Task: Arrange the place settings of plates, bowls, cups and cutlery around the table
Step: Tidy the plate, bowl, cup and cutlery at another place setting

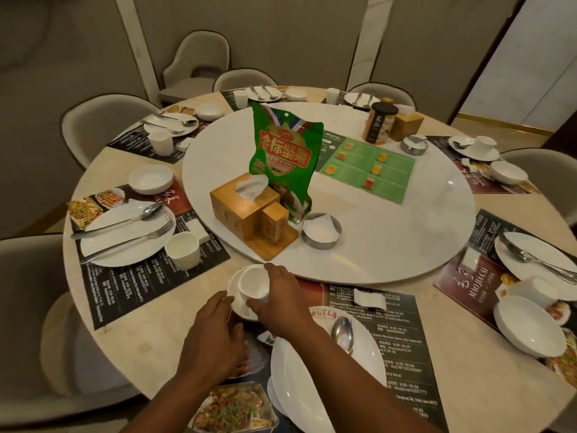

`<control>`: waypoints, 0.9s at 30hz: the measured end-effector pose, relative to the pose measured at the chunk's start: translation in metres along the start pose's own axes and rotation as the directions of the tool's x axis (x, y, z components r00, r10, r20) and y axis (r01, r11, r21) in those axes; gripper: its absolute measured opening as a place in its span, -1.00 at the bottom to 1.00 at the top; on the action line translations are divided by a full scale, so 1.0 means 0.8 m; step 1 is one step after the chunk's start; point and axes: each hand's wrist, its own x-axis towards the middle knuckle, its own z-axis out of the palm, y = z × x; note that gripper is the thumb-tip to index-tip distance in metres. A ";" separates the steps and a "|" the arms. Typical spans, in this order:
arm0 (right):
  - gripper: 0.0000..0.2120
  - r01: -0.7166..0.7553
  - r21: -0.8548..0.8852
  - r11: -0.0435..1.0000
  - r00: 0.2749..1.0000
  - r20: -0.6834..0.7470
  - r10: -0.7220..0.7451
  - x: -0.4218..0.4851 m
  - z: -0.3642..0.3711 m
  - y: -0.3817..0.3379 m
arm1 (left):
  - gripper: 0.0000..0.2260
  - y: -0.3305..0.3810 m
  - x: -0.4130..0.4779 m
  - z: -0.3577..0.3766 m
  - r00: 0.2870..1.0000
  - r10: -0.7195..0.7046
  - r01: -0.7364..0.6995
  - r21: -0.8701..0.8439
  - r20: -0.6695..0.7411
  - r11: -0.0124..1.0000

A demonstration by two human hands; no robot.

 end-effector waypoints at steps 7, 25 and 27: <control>-0.32 -0.027 0.250 0.968 0.980 -0.183 0.075 -0.027 -0.100 0.024 | -0.52 0.026 0.013 0.013 0.999 0.028 -0.028 0.015 -0.023 0.999; -0.23 -0.339 0.173 0.925 0.933 -0.060 0.354 -0.128 -0.222 0.250 | -0.53 0.135 -0.026 0.112 0.946 0.300 -0.298 -0.035 0.125 0.954; -0.24 -0.342 0.167 0.925 0.935 -0.039 0.353 -0.128 -0.218 0.255 | -0.53 0.134 -0.028 0.113 0.947 0.292 -0.290 -0.036 0.130 0.956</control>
